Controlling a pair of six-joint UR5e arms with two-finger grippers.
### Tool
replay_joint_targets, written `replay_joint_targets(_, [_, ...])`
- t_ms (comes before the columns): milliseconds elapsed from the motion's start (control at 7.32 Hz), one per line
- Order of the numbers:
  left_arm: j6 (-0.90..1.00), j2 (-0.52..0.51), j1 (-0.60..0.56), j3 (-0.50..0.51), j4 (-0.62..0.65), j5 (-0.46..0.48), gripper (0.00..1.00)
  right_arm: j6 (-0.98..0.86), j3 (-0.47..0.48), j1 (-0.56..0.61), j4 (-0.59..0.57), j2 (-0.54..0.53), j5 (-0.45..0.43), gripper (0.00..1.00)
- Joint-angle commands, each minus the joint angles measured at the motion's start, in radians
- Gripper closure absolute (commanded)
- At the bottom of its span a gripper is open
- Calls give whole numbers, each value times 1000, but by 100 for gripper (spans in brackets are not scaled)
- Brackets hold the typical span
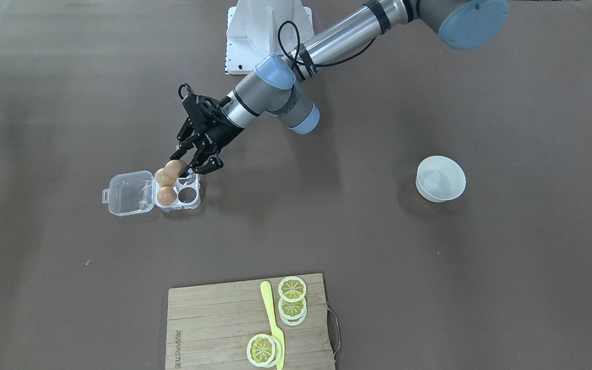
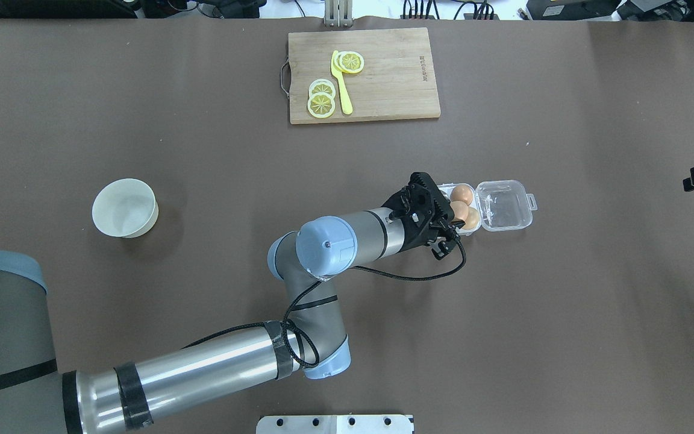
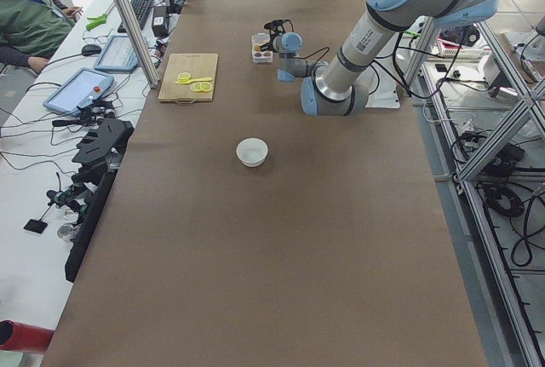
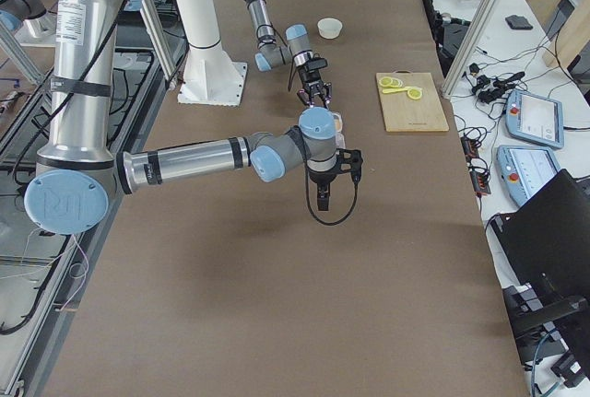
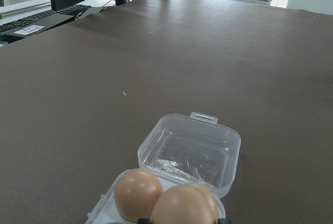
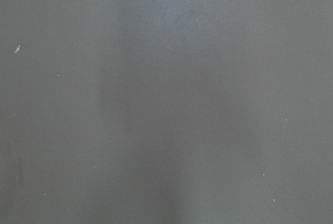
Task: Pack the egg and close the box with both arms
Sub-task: 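Lower the egg into an empty slot of the box and open the left gripper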
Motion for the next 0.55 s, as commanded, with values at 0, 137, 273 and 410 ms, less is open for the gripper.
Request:
replay_joint_targets(0, [0,0,-1,0,0,0,59,0,0,1,0,1,0,0])
replay_joint_targets(137, [0,0,-1,0,0,0,9,0,1,1,0,2,0,0])
replay_joint_targets(273, [0,0,-1,0,0,2,3,0,1,1,0,2,0,0])
replay_joint_targets(410, [0,0,-1,0,0,0,3,0,1,1,0,5,0,0])
